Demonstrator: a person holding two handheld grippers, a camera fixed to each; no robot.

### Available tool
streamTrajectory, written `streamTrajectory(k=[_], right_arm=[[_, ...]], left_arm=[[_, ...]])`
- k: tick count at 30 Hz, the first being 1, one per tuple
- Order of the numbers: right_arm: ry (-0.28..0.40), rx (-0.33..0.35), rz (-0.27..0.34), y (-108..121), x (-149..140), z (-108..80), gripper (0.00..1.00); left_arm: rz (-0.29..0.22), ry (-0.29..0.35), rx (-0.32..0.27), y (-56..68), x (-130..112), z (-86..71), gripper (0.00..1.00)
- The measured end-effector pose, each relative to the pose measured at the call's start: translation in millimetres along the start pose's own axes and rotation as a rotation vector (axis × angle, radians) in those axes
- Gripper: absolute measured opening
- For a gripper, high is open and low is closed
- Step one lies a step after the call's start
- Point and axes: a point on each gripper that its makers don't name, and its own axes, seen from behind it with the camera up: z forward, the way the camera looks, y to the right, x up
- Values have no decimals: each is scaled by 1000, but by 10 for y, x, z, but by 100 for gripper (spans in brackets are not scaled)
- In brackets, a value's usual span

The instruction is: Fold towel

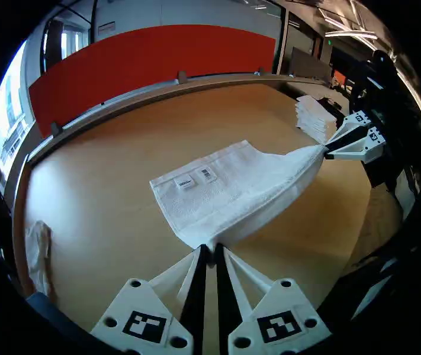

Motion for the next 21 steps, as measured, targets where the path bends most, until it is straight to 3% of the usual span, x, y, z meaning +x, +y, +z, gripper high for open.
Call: streamTrajectory(k=[11,21], right_arm=[[9,-6,-13,13,114,-183,10],[8,-1,-24,16,141,-244,10]], left_arm=[[-9,11,-19,29,159,-173,11],[0,10,-25,64,181,-228,11]])
